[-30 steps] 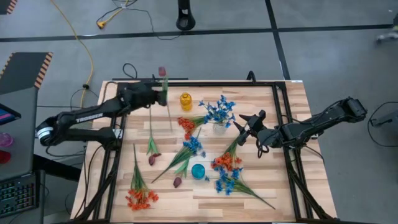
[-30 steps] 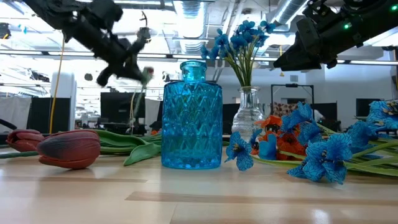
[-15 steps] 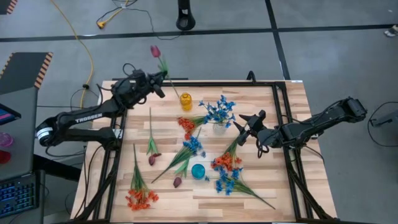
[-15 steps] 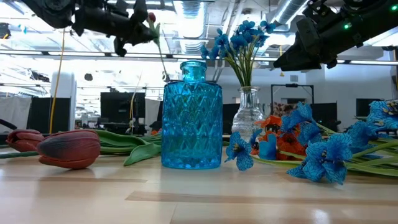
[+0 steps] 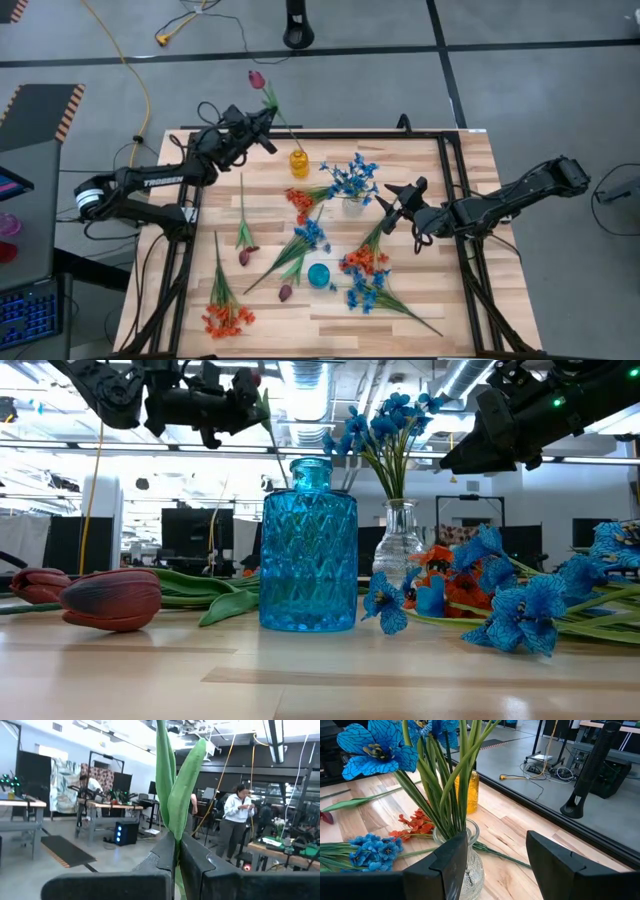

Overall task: Sort flowers into vase by color
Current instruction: Put the middle red flower into the yellow vase

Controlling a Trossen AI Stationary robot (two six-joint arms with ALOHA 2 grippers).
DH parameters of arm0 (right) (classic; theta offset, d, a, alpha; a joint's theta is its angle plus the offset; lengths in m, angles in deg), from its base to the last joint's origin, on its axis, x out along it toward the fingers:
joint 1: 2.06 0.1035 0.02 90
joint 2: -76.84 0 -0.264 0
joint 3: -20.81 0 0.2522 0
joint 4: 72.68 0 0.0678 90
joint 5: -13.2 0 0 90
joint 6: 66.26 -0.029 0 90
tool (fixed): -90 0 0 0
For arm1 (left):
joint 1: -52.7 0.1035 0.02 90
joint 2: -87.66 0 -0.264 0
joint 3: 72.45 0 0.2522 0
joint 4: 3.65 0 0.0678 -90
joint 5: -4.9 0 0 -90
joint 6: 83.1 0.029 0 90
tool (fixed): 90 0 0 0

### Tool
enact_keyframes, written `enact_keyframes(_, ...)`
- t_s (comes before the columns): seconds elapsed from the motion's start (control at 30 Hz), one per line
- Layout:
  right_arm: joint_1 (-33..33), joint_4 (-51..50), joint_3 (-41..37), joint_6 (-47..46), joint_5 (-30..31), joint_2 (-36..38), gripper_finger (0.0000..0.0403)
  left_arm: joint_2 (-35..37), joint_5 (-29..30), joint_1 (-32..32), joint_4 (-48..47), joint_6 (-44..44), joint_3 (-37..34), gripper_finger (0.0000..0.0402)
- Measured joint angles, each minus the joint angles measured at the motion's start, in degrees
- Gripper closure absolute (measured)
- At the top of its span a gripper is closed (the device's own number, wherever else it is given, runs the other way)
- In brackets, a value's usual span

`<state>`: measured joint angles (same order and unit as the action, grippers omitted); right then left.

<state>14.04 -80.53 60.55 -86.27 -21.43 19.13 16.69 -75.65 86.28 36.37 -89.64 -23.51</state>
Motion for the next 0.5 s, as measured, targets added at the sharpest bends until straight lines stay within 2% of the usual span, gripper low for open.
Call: enact_keyframes(0.5, 0.00, 0.00, 0.00, -0.02, 0.00, -0.02, 0.0172, 1.65, -1.29, 0.17, -1.11, 2.56, 0.00, 0.0401)
